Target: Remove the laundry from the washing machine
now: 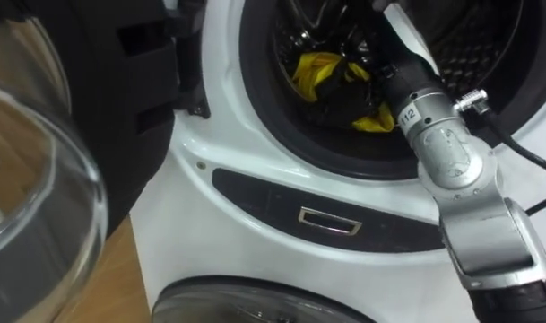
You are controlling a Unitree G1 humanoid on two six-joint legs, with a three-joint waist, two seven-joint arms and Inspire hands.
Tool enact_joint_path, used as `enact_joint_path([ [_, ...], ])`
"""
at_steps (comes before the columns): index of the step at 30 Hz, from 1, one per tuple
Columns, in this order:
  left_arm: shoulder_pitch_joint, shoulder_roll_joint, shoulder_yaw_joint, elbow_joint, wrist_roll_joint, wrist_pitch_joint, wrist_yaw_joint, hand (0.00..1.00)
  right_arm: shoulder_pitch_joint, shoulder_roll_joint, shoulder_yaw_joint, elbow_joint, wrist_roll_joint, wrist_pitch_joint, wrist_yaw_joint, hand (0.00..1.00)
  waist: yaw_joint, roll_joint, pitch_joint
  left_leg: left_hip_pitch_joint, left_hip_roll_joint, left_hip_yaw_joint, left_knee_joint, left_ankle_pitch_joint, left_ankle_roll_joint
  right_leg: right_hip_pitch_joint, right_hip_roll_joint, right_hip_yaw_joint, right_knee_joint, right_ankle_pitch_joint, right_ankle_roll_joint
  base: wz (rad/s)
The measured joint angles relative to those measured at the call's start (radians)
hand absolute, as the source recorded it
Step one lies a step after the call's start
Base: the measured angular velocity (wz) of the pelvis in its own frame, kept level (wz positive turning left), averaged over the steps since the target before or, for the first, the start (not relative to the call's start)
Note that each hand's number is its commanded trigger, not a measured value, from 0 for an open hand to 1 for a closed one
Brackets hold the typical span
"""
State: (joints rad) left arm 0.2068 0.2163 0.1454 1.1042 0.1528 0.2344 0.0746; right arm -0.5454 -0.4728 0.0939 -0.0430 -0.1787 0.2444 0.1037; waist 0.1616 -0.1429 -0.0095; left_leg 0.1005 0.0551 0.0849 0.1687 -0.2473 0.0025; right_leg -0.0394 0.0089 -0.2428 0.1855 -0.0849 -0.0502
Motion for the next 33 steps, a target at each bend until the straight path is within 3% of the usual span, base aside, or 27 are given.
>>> enact_joint_path([
  [5,0.013,0.0,0.019,-0.028,-0.001,0.009,-0.007,0.0,-0.001,-0.033,-0.001,0.014,-0.019,0.017,0.068,0.0,-0.011,-0.007,0.0039,0.012,0.0,-0.007,-0.002,0.0,0.0,0.018,-0.003,-0.009,-0.002,-0.005,0.002,0.1],
  [10,0.002,0.005,0.048,-0.031,0.012,0.029,-0.014,0.0,-0.047,-0.052,-0.002,0.058,-0.02,0.032,0.219,0.0,-0.019,-0.007,0.0045,0.015,-0.001,-0.01,0.0,0.0,0.0,0.022,0.003,-0.01,-0.001,-0.007,0.003,0.02],
  [12,-0.016,0.014,0.049,-0.029,0.013,0.037,-0.018,0.0,-0.053,-0.08,0.002,0.082,-0.015,0.032,0.304,0.0,-0.019,-0.014,0.0076,0.016,-0.001,-0.019,0.0,0.0,0.0,0.026,0.001,-0.021,-0.001,-0.008,0.002,0.07],
  [13,-0.019,0.017,0.048,-0.029,0.013,0.041,-0.019,0.0,-0.054,-0.085,0.003,0.087,-0.012,0.032,0.325,0.1,-0.019,-0.016,0.0083,0.016,-0.001,-0.02,0.001,0.0,-0.001,0.027,-0.001,-0.023,-0.001,-0.008,0.002,0.07],
  [14,-0.025,0.023,0.048,-0.029,0.013,0.047,-0.019,0.0,-0.056,-0.086,0.003,0.097,-0.011,0.033,0.366,0.43,-0.018,-0.022,0.0095,0.016,-0.001,-0.021,0.001,0.001,-0.002,0.027,0.0,-0.022,-0.001,-0.009,0.001,0.04],
  [16,-0.041,0.03,0.047,-0.029,0.013,0.05,-0.02,0.0,-0.065,-0.087,0.002,0.111,-0.011,0.04,0.42,1.0,-0.018,-0.031,0.0136,0.016,-0.001,-0.025,0.001,0.002,-0.003,0.027,0.001,-0.021,-0.001,-0.01,0.001,0.0],
  [21,-0.056,0.038,0.045,-0.028,0.012,0.062,-0.023,0.0,-0.066,-0.1,-0.003,0.116,-0.012,0.046,0.497,1.0,-0.017,-0.044,0.0145,0.016,-0.001,-0.031,0.001,0.002,-0.004,0.03,0.005,-0.021,-0.005,-0.01,0.0,0.0],
  [33,-0.087,0.046,0.034,-0.024,-0.005,0.066,-0.023,0.0,-0.063,-0.111,-0.032,0.146,-0.096,0.053,0.498,1.0,0.017,-0.039,0.0164,0.057,0.005,-0.034,-0.013,0.0,-0.006,0.075,0.012,-0.026,-0.019,-0.009,0.001,0.02],
])
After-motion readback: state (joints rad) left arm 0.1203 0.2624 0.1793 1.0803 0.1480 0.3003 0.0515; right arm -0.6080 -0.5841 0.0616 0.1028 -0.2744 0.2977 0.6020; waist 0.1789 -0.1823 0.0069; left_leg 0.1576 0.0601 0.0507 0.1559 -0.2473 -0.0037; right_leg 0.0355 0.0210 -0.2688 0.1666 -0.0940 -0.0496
